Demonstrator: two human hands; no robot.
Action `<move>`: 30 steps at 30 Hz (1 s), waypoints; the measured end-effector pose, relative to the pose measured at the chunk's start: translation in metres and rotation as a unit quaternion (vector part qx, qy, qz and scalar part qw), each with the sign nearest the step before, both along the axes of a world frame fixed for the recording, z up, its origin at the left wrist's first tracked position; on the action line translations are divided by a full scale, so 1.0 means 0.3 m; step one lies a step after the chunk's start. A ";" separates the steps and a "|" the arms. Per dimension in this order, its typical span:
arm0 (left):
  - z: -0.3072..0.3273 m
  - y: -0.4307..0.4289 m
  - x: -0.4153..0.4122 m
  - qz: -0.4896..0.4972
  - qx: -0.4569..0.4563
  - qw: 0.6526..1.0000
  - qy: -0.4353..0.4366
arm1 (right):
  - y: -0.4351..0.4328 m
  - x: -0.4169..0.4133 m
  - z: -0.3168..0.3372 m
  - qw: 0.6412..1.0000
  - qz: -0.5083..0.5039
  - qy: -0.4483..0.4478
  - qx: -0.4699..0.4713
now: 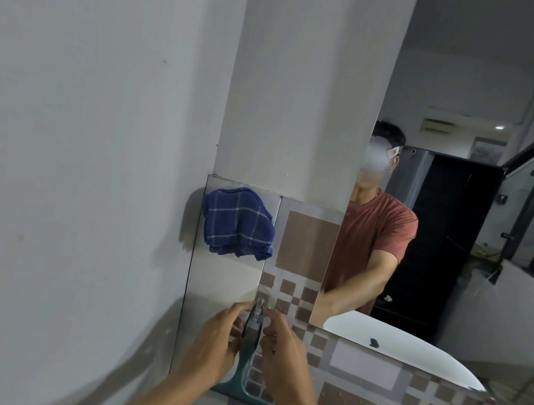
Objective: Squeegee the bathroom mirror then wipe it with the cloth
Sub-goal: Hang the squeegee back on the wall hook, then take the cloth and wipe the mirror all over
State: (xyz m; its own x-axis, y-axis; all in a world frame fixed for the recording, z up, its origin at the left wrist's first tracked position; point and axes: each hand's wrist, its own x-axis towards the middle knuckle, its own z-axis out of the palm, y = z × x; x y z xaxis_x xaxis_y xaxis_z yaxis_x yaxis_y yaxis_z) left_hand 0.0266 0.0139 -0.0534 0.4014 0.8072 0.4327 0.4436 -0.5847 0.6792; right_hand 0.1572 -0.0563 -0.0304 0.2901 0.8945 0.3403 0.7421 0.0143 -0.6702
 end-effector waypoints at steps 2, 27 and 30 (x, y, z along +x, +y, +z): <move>0.029 -0.016 -0.025 0.013 -0.002 1.000 -0.006 | -0.024 -0.010 0.051 1.000 -0.001 -0.007 0.005; 0.685 0.073 -0.163 0.133 0.221 0.960 0.111 | 0.126 -0.124 0.675 0.974 0.017 -0.219 0.056; 0.679 0.082 -0.167 0.130 0.221 0.961 0.109 | 0.130 -0.124 0.681 0.977 0.014 -0.196 0.079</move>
